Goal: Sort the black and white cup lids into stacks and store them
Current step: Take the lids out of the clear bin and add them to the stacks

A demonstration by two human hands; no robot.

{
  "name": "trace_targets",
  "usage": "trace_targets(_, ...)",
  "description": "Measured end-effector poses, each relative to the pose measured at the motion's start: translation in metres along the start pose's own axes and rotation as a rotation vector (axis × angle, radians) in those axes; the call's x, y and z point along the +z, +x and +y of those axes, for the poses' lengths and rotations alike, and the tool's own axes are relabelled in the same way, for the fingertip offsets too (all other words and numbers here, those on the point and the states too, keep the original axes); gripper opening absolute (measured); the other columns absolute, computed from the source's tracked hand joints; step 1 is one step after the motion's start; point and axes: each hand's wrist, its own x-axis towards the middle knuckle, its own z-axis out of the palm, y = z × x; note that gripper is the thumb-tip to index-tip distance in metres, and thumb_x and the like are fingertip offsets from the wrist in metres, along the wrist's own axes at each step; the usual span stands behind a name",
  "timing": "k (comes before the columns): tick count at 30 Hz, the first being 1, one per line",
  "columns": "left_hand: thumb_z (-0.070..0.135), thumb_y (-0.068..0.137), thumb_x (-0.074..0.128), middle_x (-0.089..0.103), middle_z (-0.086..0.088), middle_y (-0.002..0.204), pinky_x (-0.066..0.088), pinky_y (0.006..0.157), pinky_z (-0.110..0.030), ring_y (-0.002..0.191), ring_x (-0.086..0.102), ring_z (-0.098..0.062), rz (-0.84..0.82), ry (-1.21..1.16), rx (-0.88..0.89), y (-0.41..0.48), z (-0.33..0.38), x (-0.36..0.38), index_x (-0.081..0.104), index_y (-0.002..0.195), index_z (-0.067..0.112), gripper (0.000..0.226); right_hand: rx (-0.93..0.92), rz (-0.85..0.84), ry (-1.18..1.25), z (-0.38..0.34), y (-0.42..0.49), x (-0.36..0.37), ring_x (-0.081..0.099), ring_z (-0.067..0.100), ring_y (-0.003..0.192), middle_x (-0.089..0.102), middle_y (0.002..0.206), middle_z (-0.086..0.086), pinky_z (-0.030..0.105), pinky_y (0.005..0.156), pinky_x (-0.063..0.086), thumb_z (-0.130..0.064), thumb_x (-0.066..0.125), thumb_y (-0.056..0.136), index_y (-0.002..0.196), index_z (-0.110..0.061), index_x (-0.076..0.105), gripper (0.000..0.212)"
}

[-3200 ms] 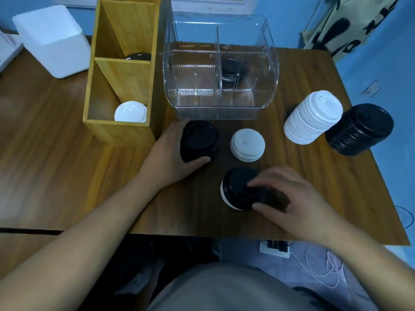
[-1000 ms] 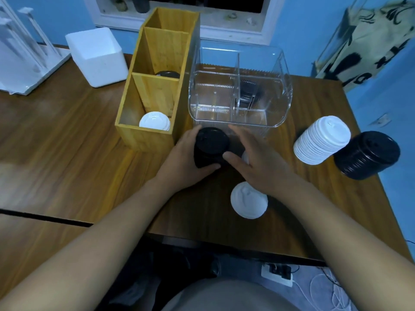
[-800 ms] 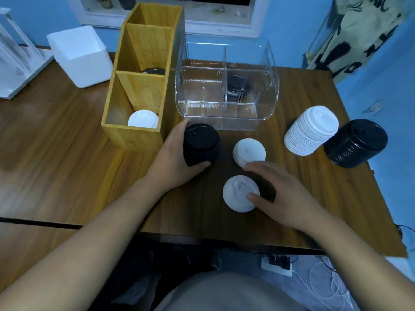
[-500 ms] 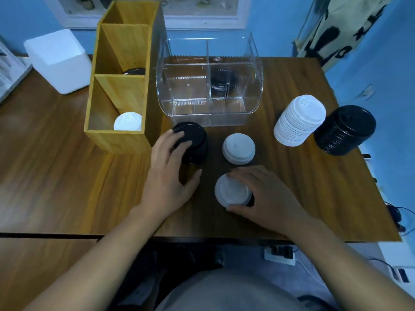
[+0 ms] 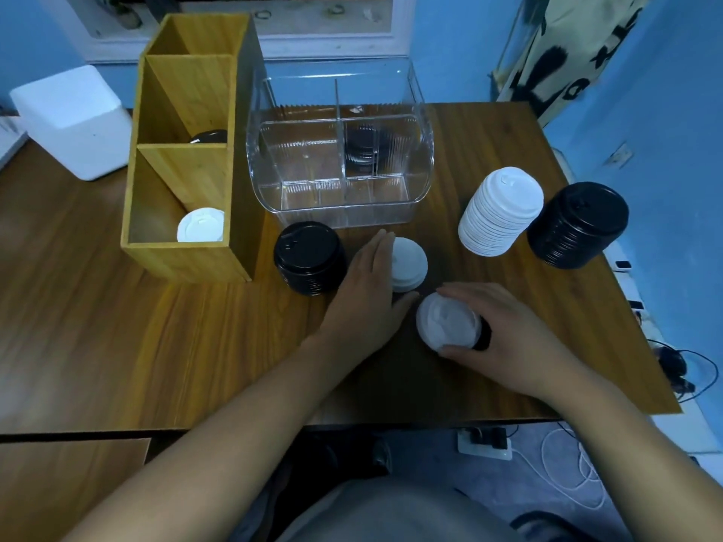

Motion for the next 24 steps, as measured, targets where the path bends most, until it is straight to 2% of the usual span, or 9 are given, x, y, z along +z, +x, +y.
trace_targets(2,0.039,0.09,0.075,0.037,-0.005,0.159,0.011,0.114,-0.012,0.146,0.03,-0.015,-0.012,-0.05,0.005,0.002,-0.007,0.002,0.025,0.159,0.014,0.088,0.007,0.017,0.042,0.001,0.003,-0.012,0.04,-0.011,0.128,0.048,0.138,-0.028,0.007,0.104,0.027,-0.049,0.085,0.072,0.144,-0.036,0.049,0.081)
trace_targets(6,0.044,0.08,0.085,0.048,0.007,0.15,0.025,0.107,-0.006,0.136,0.042,-0.004,-0.126,-0.161,0.056,-0.001,-0.018,0.0,0.026,0.158,0.02,0.101,-0.034,0.024,0.059,0.0,0.021,-0.029,0.043,-0.011,0.129,0.05,0.142,-0.025,0.007,0.103,0.03,-0.048,0.083,0.072,0.144,-0.033,0.05,0.081)
trace_targets(9,0.043,0.076,0.088,0.049,0.014,0.146,0.03,0.102,-0.006,0.132,0.044,0.003,-0.165,-0.219,0.036,0.0,-0.018,-0.002,0.021,0.16,0.025,0.109,-0.058,-0.023,0.018,0.001,0.039,-0.031,0.037,-0.012,0.13,0.048,0.145,-0.02,-0.001,0.101,0.025,-0.044,0.084,0.075,0.146,-0.029,0.049,0.081)
trace_targets(12,0.043,0.074,0.089,0.048,0.016,0.147,0.028,0.101,-0.004,0.13,0.041,0.007,-0.178,-0.246,0.028,0.002,-0.019,-0.002,0.017,0.16,0.028,0.113,-0.089,-0.109,0.002,0.005,0.054,-0.026,0.035,-0.01,0.134,0.044,0.149,-0.018,-0.002,0.103,0.021,-0.041,0.084,0.077,0.147,-0.03,0.048,0.079)
trace_targets(15,0.045,0.075,0.088,0.046,0.014,0.15,0.026,0.103,-0.003,0.133,0.04,0.006,-0.179,-0.248,0.035,0.002,-0.02,0.0,0.016,0.161,0.026,0.114,-0.093,-0.159,-0.005,0.005,0.063,-0.026,0.035,-0.007,0.137,0.042,0.153,-0.017,0.007,0.107,0.024,-0.04,0.083,0.079,0.148,-0.033,0.046,0.079)
trace_targets(18,0.042,0.076,0.089,0.041,0.008,0.156,0.019,0.105,0.002,0.134,0.031,0.012,-0.163,-0.234,0.054,0.001,-0.021,0.001,0.016,0.162,0.023,0.114,-0.127,-0.203,-0.006,0.002,0.068,-0.025,0.037,-0.003,0.139,0.043,0.153,-0.014,0.018,0.111,0.031,-0.036,0.083,0.08,0.148,-0.032,0.047,0.077)
trace_targets(20,0.038,0.076,0.089,0.04,0.004,0.157,0.017,0.105,0.003,0.133,0.027,0.015,-0.156,-0.222,0.075,0.0,-0.021,0.001,0.017,0.161,0.021,0.113,-0.15,-0.234,-0.004,0.0,0.07,-0.024,0.038,-0.005,0.136,0.044,0.15,-0.016,0.012,0.109,0.03,-0.034,0.082,0.081,0.147,-0.03,0.048,0.074)
trace_targets(22,0.037,0.077,0.089,0.04,0.003,0.157,0.018,0.106,0.003,0.133,0.027,0.019,-0.151,-0.227,0.089,-0.001,-0.022,0.001,0.018,0.161,0.021,0.111,-0.149,-0.221,0.012,0.0,0.07,-0.021,0.036,-0.017,0.13,0.043,0.145,-0.021,0.001,0.103,0.027,-0.038,0.081,0.081,0.145,-0.031,0.05,0.071)
trace_targets(24,0.038,0.078,0.088,0.042,0.004,0.156,0.02,0.107,0.001,0.134,0.029,0.019,-0.143,-0.232,0.093,-0.002,-0.023,0.002,0.021,0.161,0.019,0.109,-0.125,-0.18,0.023,-0.001,0.069,-0.016,0.031,-0.027,0.124,0.043,0.143,-0.024,-0.005,0.098,0.024,-0.043,0.078,0.082,0.143,-0.036,0.05,0.067)
